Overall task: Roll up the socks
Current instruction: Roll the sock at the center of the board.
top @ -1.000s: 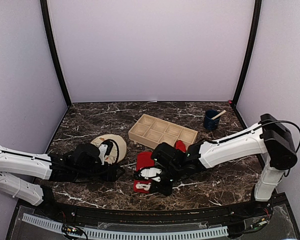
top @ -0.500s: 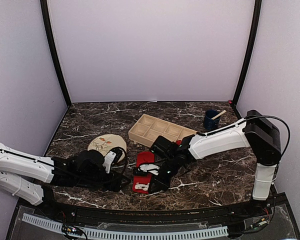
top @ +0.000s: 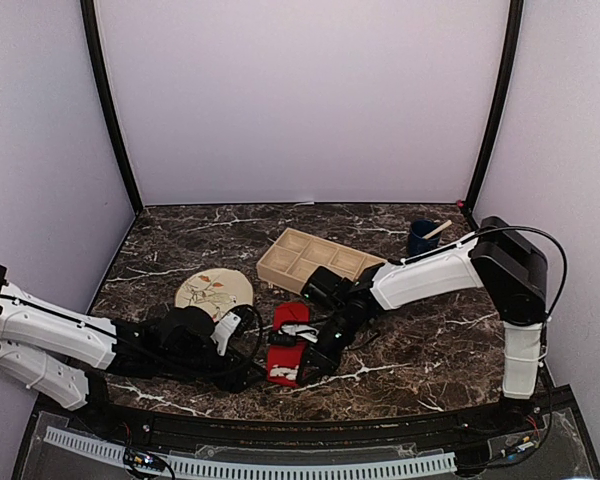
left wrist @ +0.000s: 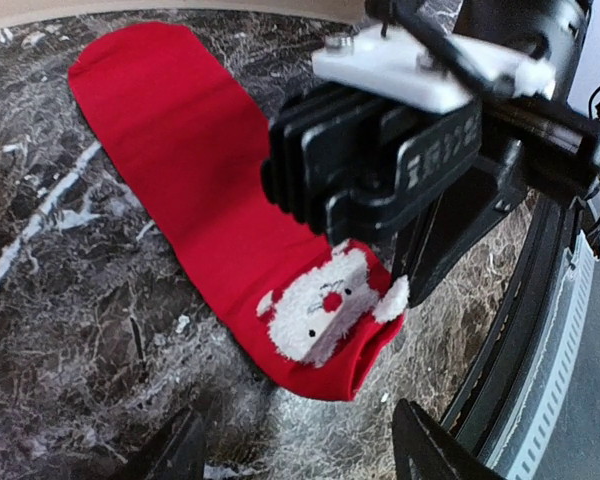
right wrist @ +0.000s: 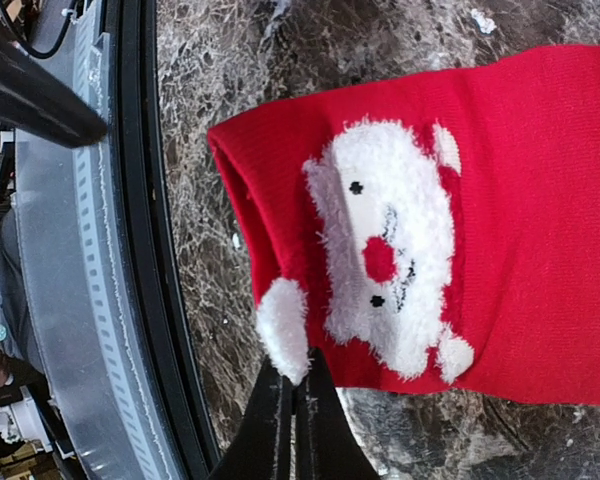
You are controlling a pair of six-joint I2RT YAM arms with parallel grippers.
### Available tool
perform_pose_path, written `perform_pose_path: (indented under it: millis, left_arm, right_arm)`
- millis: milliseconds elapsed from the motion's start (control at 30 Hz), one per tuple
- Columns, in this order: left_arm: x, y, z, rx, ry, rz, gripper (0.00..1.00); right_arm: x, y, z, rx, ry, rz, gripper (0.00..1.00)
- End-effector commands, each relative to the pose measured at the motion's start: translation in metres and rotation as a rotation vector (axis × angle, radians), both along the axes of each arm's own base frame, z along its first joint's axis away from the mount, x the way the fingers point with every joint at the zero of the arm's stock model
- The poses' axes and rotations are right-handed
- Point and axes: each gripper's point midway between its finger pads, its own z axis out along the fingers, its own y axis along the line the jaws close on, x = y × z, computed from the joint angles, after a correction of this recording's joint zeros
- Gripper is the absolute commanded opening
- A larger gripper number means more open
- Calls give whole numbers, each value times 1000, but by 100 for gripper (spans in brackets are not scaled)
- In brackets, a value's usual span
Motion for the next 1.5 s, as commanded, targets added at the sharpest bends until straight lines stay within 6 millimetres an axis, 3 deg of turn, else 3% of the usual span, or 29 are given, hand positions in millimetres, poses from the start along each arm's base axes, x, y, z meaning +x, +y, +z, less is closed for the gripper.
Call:
perform_pose_path:
  millis: [0, 733, 1033, 1300, 1467]
  left_arm:
    - [-10, -17, -1, -9, 11, -95, 66]
    - [-11, -32, -22, 43, 44, -138, 57]
    - [-6, -31, -15, 26, 11, -123, 45]
    - [-3, -23, -8, 37, -31, -107, 46]
    - [-8, -30, -8, 25, -23, -156, 46]
  right_arm:
    - [4, 5, 11, 37, 36, 9, 0]
    - [2, 6, 10, 46, 93, 24, 0]
    - [0, 5, 7, 40, 109, 29, 0]
    - [1, 5, 6, 37, 111, 31, 0]
    - [0, 6, 7, 39, 114, 32, 0]
